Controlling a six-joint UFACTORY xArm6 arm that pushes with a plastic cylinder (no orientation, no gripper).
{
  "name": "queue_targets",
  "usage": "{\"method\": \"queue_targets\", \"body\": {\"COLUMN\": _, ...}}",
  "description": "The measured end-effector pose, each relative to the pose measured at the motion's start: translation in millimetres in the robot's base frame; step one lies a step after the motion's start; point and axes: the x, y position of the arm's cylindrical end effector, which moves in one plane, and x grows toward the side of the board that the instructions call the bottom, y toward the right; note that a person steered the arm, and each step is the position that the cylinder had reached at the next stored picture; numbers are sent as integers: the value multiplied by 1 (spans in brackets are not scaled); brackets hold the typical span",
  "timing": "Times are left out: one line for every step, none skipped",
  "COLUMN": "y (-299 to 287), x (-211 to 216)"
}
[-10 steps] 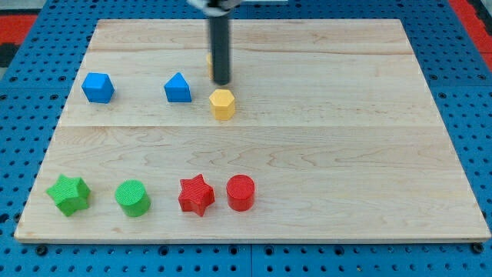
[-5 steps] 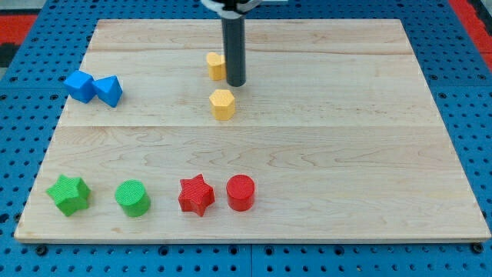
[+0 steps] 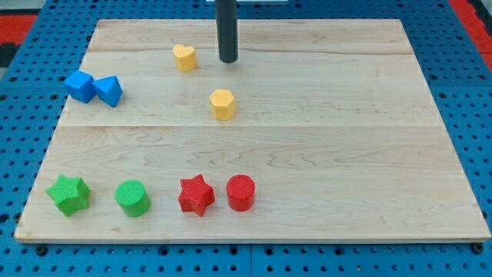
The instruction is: Move the yellow heart above the blue triangle
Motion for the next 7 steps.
{"method": "queue_targets", "body": {"y": -87, "x": -4}}
{"method": "queue_targets", "body": {"y": -148, "x": 14}}
{"method": "queue_targets", "body": {"y": -145, "x": 13}}
{"method": "queue_targets", "body": {"y": -111, "x": -33}}
{"method": "queue_targets", "body": {"y": -58, "x": 16}}
{"method": "queue_targets", "body": {"y": -74, "x": 42}}
{"method": "queue_targets", "body": {"y": -121, "x": 43}}
